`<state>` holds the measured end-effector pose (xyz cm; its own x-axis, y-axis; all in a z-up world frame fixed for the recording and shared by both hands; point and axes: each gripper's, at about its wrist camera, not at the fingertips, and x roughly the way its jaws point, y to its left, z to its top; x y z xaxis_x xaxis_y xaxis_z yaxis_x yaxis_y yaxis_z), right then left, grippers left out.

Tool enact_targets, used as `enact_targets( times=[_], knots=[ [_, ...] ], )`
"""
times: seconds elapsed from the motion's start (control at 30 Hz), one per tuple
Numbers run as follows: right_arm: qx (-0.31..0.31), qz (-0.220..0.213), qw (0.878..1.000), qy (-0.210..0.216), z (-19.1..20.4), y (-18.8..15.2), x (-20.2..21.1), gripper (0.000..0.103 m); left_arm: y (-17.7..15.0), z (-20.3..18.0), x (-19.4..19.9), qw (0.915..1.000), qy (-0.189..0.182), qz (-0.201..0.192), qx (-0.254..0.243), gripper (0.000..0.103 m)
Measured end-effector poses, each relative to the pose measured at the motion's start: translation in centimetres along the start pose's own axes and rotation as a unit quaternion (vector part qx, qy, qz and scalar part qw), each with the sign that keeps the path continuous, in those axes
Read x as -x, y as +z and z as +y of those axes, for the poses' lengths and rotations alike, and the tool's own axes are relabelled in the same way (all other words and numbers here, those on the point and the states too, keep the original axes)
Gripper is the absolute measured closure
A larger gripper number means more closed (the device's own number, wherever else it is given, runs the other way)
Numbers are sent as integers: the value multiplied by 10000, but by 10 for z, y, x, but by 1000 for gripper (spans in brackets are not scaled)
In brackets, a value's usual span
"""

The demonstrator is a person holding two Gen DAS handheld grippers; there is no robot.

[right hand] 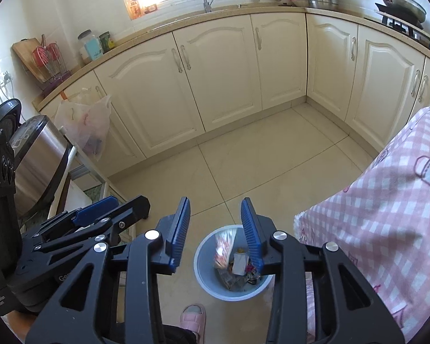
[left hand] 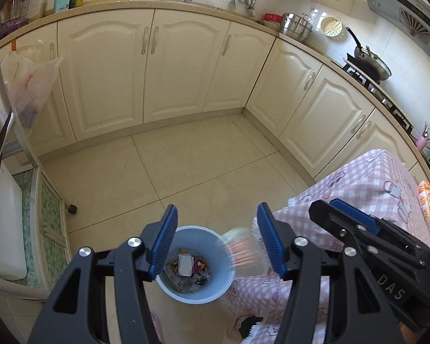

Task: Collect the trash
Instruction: 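Carry both items over the blue bin and open both grippers, then move both tools back over the table toward the orange-white bread bag, then grasp the orange-white bread bag with the right gripper and carry it over the bin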

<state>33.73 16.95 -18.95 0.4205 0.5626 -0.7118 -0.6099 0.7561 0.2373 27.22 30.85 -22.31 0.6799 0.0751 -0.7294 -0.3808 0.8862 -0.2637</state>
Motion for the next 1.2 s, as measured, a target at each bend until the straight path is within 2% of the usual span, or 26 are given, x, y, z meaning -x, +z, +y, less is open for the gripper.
enact_targets(
  times=[0.17, 0.3, 0.47, 0.63, 0.7, 0.77, 0.8, 0.87, 0.97, 1.2],
  knots=[
    [-59, -181, 9997, -138, -19, 2, 29, 65, 2, -28, 11, 9997, -134, -74, -205, 46],
    [-131, -418, 9982, -404, -50, 4, 68, 64, 5, -68, 21, 9983, -355, -157, -432, 45],
    [-303, -745, 9932, -847, -100, 0, 122, 60, 4, -145, 29, 9931, -703, -233, -908, 44],
    [-564, -1018, 9827, -1443, -166, -12, 174, 53, -2, -232, 31, 9833, -1152, -177, -1398, 41],
    [-710, -1125, 9753, -1764, -199, -15, 195, 47, -6, -262, 30, 9795, -1237, -150, -1582, 40],
    [-848, -1110, 9669, -2135, -229, -19, 209, 37, -11, -293, 26, 9754, -1320, -102, -1762, 39],
    [-985, -1093, 9621, -2297, -249, -21, 214, 35, -13, -306, 23, 9739, -1364, -67, -1816, 39],
    [-1182, -924, 9552, -2552, -281, -22, 218, 30, -14, -322, 17, 9726, -1413, 7, -1846, 39],
    [-1310, -769, 9461, -2861, -314, -24, 213, 30, -15, -341, 3, 9711, -1529, 178, -1824, 39],
    [-1271, -337, 9419, -3090, -349, -23, 183, 30, -18, -355, -19, 9706, -1544, 351, -1811, 39]
  ],
)
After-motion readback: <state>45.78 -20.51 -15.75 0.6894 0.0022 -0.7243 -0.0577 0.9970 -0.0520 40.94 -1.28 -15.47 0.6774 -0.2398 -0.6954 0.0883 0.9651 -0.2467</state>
